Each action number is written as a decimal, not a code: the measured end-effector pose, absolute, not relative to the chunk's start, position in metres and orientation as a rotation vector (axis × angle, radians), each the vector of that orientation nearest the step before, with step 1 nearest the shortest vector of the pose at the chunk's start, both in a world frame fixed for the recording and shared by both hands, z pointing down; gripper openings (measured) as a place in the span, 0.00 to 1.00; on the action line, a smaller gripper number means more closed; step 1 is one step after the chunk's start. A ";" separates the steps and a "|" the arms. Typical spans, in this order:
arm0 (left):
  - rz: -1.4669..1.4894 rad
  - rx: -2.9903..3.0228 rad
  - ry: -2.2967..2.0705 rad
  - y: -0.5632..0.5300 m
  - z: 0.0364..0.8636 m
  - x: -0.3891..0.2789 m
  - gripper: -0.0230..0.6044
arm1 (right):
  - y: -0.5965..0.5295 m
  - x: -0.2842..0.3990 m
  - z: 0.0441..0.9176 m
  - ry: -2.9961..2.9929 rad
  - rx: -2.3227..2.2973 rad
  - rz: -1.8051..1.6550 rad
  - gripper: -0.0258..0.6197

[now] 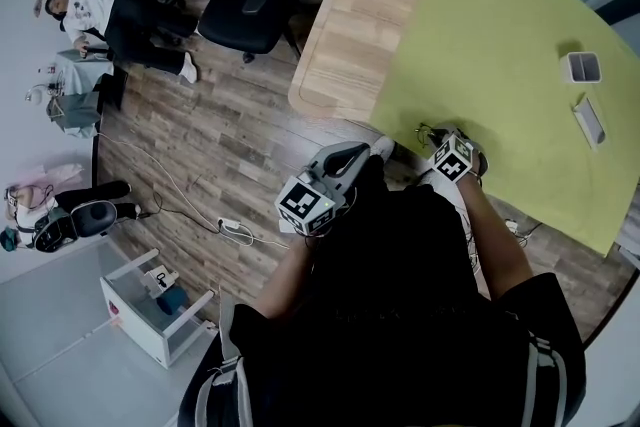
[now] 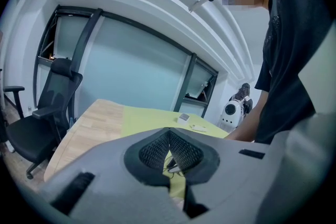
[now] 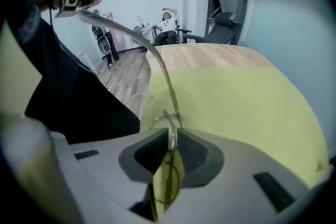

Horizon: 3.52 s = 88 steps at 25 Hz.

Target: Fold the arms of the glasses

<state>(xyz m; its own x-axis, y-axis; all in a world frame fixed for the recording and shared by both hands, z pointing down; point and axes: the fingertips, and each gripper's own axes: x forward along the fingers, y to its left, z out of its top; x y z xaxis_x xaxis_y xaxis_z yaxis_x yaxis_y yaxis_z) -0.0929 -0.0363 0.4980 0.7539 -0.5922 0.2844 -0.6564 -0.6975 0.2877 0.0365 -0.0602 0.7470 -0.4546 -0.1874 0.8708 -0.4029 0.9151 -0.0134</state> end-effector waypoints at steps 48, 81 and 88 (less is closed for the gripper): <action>0.179 2.608 -0.842 -0.049 0.503 -0.086 0.06 | -0.039 0.010 0.617 -2.269 0.641 0.332 0.17; 0.203 2.632 -0.779 -0.054 0.497 -0.058 0.06 | -0.024 0.080 0.652 -2.170 0.799 0.554 0.12; 0.221 2.633 -0.762 -0.050 0.499 -0.050 0.06 | -0.022 0.095 0.671 -2.115 0.784 0.539 0.11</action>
<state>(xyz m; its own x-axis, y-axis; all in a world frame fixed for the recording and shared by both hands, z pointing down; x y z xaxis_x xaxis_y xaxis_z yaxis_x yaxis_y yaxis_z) -0.0495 -0.0504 0.4990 0.8400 -0.4797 0.2536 -0.5410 -0.7766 0.3230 0.0949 -0.0224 0.6711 -0.4887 -0.3481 0.8000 -0.6885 0.7171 -0.1085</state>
